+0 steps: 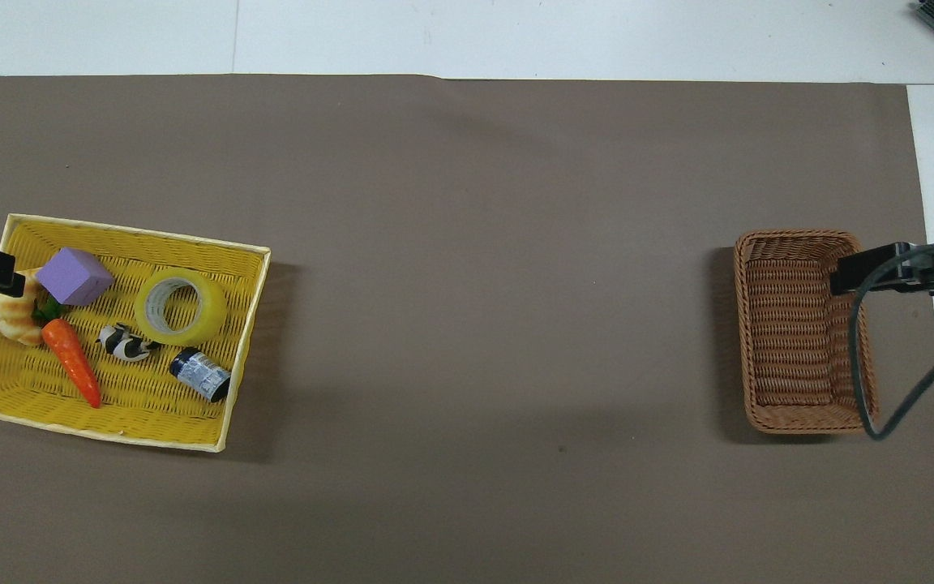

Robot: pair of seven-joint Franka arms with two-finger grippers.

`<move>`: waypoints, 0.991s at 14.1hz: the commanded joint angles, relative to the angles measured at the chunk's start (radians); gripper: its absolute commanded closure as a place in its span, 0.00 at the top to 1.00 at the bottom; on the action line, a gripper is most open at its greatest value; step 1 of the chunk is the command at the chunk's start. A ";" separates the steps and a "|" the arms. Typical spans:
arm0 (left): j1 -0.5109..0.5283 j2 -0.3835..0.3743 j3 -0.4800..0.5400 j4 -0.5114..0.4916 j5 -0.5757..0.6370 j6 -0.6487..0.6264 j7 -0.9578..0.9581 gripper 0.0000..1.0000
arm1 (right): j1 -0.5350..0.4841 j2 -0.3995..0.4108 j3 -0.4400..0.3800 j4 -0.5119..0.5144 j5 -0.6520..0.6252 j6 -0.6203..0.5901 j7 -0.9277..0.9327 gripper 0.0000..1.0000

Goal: Move tape to another basket

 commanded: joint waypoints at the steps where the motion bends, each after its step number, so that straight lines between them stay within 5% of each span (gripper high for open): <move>1: 0.005 0.002 -0.004 0.039 -0.014 -0.066 0.016 1.00 | -0.012 -0.022 0.002 -0.032 -0.015 0.024 -0.031 1.00; 14: -0.005 -0.006 -0.008 0.028 -0.016 -0.033 0.015 1.00 | -0.010 -0.022 0.004 -0.032 -0.020 0.024 -0.026 1.00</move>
